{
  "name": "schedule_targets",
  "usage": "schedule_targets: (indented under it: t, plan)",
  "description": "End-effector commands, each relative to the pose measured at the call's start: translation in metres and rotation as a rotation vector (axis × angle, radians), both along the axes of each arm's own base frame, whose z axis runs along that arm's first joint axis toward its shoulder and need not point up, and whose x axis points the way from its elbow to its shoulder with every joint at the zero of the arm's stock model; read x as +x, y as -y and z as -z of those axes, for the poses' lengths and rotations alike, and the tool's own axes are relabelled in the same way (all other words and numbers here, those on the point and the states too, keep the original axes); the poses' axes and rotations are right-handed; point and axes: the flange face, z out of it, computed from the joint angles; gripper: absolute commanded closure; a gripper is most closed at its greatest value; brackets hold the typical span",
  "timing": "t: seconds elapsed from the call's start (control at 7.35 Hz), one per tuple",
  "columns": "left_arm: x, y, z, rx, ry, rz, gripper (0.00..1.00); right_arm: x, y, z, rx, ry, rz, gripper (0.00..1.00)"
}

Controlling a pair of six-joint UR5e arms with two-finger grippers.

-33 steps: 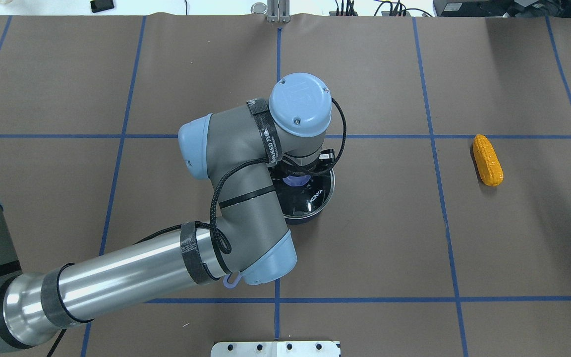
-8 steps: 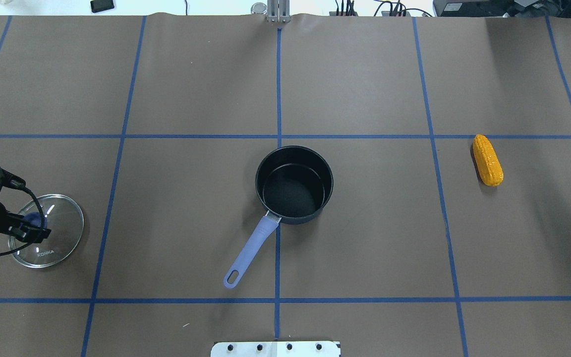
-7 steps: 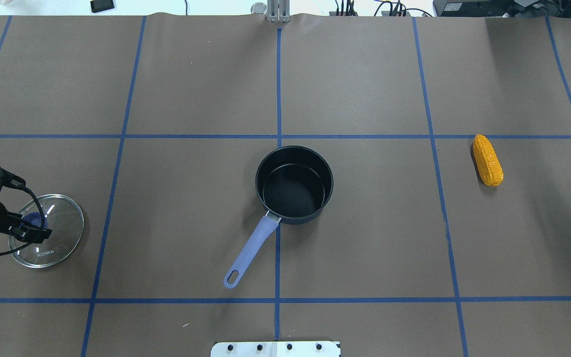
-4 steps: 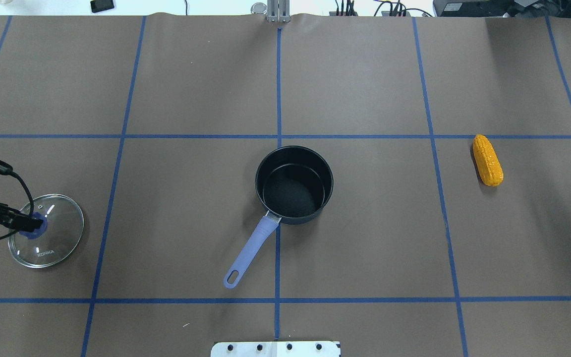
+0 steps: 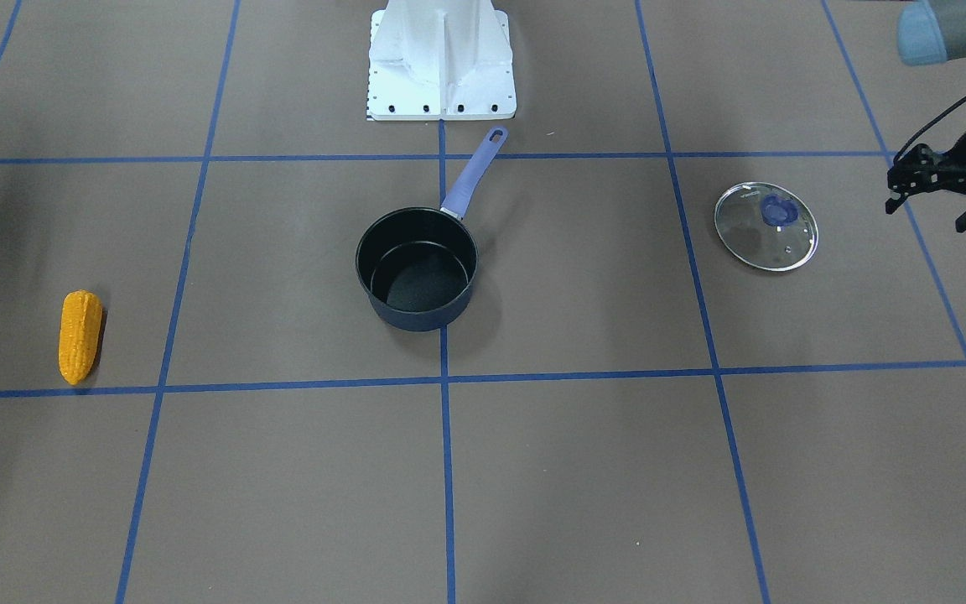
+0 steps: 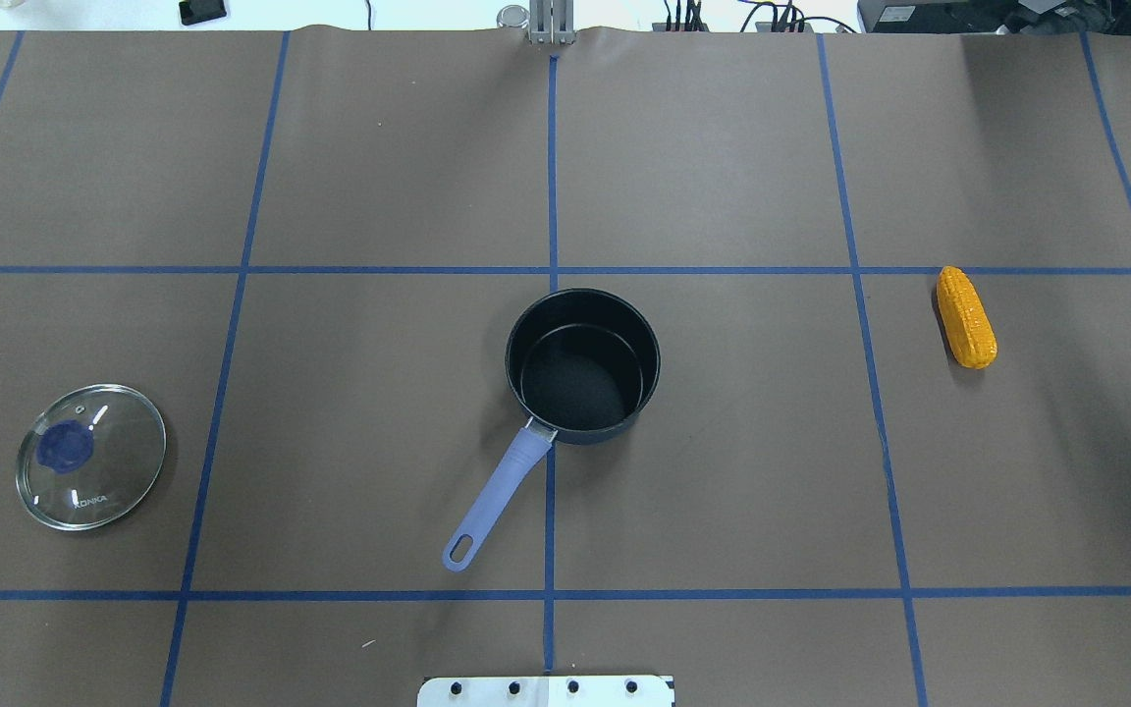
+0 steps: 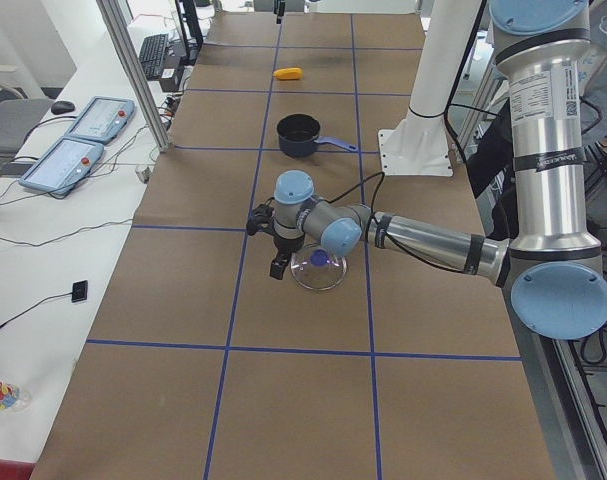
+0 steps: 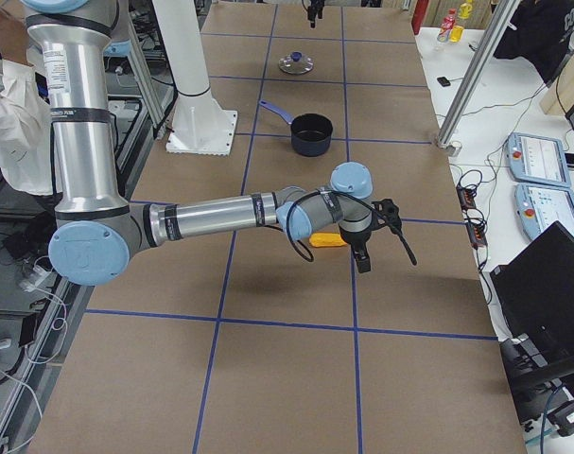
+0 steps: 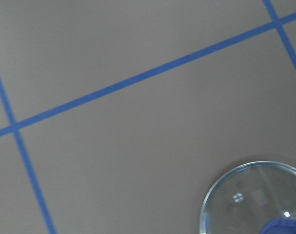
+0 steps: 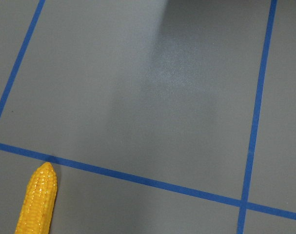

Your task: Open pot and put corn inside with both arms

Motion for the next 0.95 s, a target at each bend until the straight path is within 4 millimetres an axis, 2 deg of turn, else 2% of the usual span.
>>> schedule_targets:
  t: [0.0, 0.14, 0.27, 0.41, 0.54, 0.68, 0.82]
  plan:
    - [-0.066, 0.006, -0.045, -0.051, 0.011, -0.005, 0.02, -0.004, -0.001, 0.002, 0.002, 0.004, 0.007, 0.00]
    - [-0.101, 0.008, -0.077, -0.116, -0.055, 0.020, 0.02, -0.015, -0.002, 0.015, -0.004, 0.018, -0.002, 0.00]
    - [-0.128, 0.006, -0.087, -0.105, -0.064, 0.039, 0.02, -0.034, -0.006, 0.029, -0.015, 0.035, -0.003, 0.00]
    - [-0.129, 0.001, -0.098, -0.124, -0.060, 0.042, 0.02, -0.053, -0.010, 0.033, -0.043, 0.046, -0.002, 0.00]
    - [-0.129, 0.002, -0.097, -0.124, -0.057, 0.044, 0.02, -0.073, -0.013, 0.036, -0.072, 0.040, -0.020, 0.00]
    - [-0.129, 0.001, -0.100, -0.131, -0.057, 0.046, 0.02, -0.100, -0.020, 0.039, -0.061, 0.048, -0.056, 0.00]
    - [-0.129, 0.001, -0.100, -0.133, -0.057, 0.046, 0.02, -0.141, -0.030, 0.047, -0.071, 0.074, -0.115, 0.00]
